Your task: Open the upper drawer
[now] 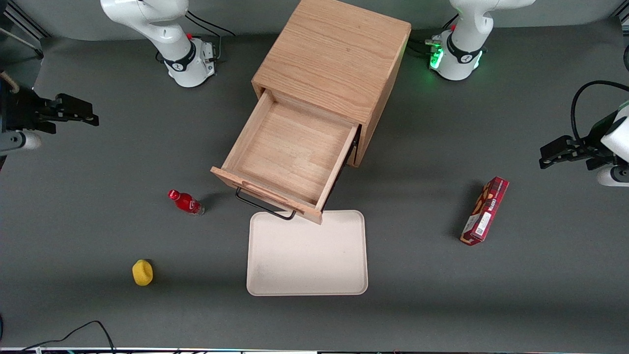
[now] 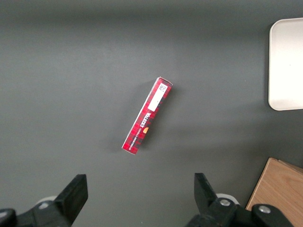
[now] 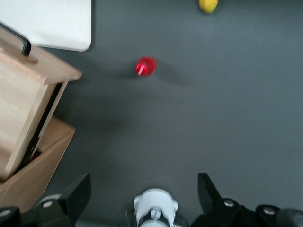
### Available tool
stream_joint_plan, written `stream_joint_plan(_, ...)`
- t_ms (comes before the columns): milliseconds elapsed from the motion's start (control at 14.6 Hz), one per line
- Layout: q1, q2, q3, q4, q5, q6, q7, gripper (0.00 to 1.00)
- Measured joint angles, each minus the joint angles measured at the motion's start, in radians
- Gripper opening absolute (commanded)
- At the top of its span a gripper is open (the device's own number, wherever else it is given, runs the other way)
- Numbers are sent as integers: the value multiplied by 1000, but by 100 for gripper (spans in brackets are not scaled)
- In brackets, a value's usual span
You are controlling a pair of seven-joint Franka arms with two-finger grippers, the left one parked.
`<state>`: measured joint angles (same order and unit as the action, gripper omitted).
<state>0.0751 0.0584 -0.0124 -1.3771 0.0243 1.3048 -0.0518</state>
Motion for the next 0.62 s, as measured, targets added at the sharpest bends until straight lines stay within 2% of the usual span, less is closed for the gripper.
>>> stream_joint_plan(137, 5, -176, 1, -242, -10, 173, 2, 100)
stream_joint_plan(275, 5, -307, -5, -425, -13, 267, 2, 100)
stream_joint_plan(412, 5, -345, -12, -483, -14, 310, 2, 100)
stream_joint_plan(618, 5, -319, -47, -461, -15, 324, 3, 100)
